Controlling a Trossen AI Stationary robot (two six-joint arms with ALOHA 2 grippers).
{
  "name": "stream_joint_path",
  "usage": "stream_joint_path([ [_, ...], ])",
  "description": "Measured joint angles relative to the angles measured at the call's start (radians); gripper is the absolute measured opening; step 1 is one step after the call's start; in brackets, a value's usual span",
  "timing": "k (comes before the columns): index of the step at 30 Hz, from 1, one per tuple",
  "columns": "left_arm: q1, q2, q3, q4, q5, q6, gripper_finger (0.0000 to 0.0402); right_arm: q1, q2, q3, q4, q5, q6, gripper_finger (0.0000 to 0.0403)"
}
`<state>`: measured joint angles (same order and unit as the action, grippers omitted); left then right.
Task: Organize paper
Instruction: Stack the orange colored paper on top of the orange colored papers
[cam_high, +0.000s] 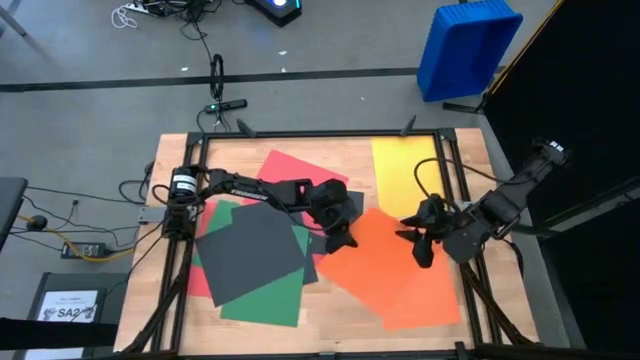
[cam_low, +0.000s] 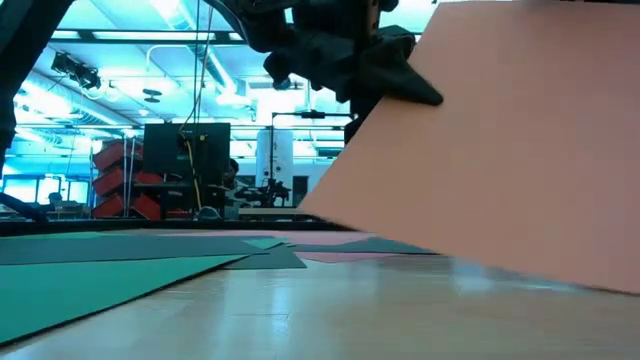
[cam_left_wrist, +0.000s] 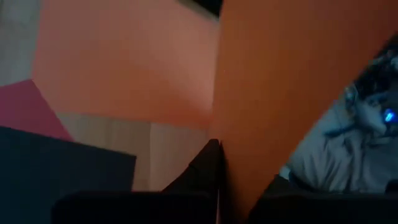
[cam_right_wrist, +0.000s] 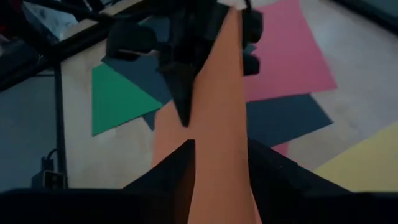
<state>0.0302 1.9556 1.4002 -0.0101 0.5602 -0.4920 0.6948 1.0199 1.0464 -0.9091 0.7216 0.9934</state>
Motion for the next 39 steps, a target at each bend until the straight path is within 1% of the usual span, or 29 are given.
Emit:
stream_joint_path([
  [5,-0.016,0.0,-0.001,0.077,-0.044,-0.152,0.0,0.024,-0.039,0.0,-0.041,0.075,0.0,0.0105],
  [9,-0.045,0.0,-0.005,0.175,-0.077,-0.26,0.0,0.037,-0.065,0.0,-0.046,0.116,-0.02,0.01],
  [12,-0.073,-0.015,-0.056,0.227,-0.132,-0.303,0.0,0.052,-0.079,0.0,-0.048,0.131,-0.035,0.0098],
  [16,-0.107,-0.049,-0.181,0.357,-0.231,-0.393,0.0,0.082,-0.087,0.0,-0.073,0.154,-0.036,0.0096],
  [19,-0.149,-0.066,-0.261,0.536,-0.344,-0.495,0.0,0.099,-0.09,-0.001,-0.1,0.171,-0.026,0.0096],
  [21,-0.178,-0.067,-0.297,0.603,-0.425,-0.539,0.0,0.104,-0.09,-0.001,-0.104,0.185,-0.026,0.0096],
  [24,-0.206,-0.066,-0.313,0.624,-0.52,-0.562,0.0,0.104,-0.09,-0.001,-0.104,0.2,-0.026,0.0095],
  [26,-0.214,-0.066,-0.312,0.624,-0.549,-0.562,0.0,0.104,-0.088,-0.001,-0.103,0.202,-0.025,0.0096],
  [31,-0.22,-0.065,-0.312,0.608,-0.575,-0.557,0.0,0.104,-0.071,-0.001,-0.102,0.202,0.001,0.0091],
  [33,-0.22,-0.065,-0.312,0.608,-0.617,-0.552,0.0,0.112,-0.051,-0.001,-0.102,0.21,0.027,0.0088],
  [35,-0.226,-0.065,-0.315,0.608,-0.671,-0.549,0.0,0.132,-0.017,-0.001,-0.102,0.235,0.054,0.0084],
  [39,-0.249,-0.064,-0.369,0.669,-0.732,-0.58,0.0,0.206,0.065,-0.001,-0.129,0.303,0.164,0.0068],
])
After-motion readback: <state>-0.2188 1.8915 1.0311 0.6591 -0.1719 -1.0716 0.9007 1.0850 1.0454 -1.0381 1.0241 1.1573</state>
